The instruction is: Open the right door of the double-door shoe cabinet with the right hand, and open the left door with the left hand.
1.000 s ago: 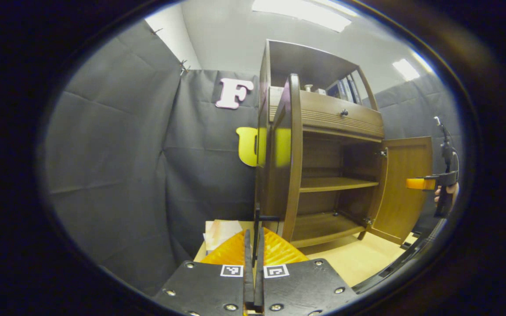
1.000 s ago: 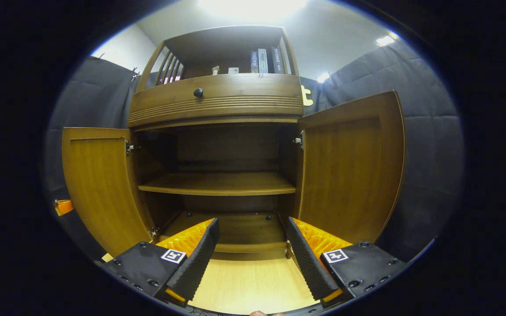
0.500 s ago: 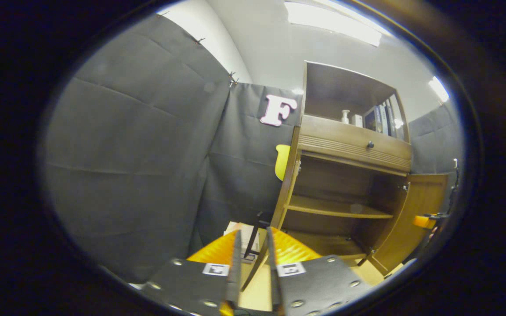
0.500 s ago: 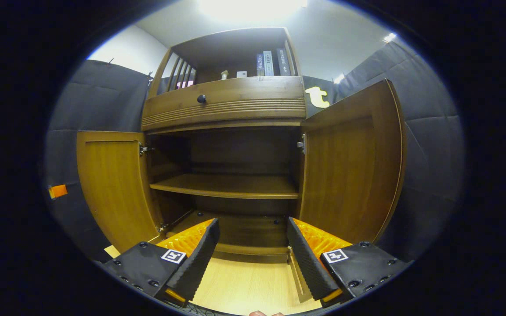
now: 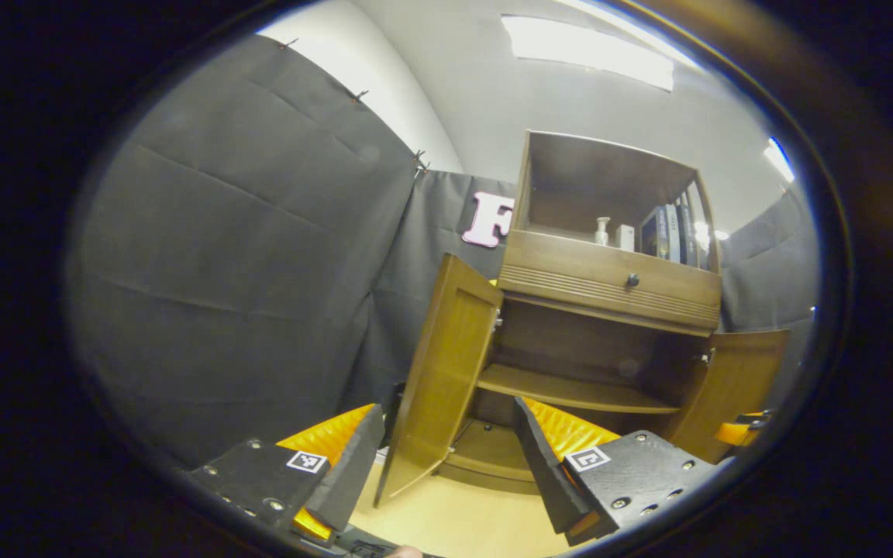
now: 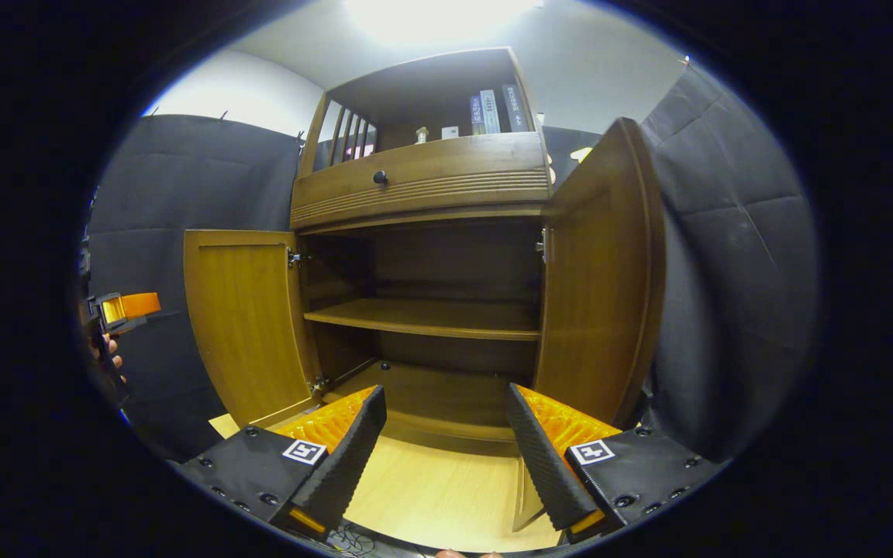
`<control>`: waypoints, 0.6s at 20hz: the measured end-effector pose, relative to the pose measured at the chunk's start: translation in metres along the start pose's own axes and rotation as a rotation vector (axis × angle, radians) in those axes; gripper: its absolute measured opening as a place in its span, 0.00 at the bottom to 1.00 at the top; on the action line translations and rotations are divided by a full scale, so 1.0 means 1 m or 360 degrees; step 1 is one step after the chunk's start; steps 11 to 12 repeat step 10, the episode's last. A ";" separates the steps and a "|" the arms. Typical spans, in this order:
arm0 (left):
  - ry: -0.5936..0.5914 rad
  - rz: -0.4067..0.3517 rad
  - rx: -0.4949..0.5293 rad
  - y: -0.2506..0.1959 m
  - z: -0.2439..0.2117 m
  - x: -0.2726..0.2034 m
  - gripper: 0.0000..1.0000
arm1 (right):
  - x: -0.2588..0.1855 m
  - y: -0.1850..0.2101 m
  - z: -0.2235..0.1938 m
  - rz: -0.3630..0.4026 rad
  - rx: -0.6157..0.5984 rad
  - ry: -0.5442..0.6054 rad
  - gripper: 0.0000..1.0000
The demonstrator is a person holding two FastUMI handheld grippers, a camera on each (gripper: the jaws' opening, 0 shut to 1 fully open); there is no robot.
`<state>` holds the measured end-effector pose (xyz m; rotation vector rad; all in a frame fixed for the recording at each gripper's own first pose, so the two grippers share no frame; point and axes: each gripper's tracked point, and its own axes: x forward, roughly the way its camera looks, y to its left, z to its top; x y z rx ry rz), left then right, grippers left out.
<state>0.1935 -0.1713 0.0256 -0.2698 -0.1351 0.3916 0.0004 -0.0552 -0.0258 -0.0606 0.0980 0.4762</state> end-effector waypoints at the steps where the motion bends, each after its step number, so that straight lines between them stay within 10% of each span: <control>1: 0.0003 -0.0005 -0.0010 -0.011 -0.002 -0.002 0.95 | -0.004 -0.004 -0.002 0.0006 0.0013 -0.0002 0.96; 12: 0.0100 -0.0164 0.0068 -0.082 -0.025 -0.010 0.95 | -0.033 -0.030 -0.004 0.0000 0.0092 -0.0007 0.97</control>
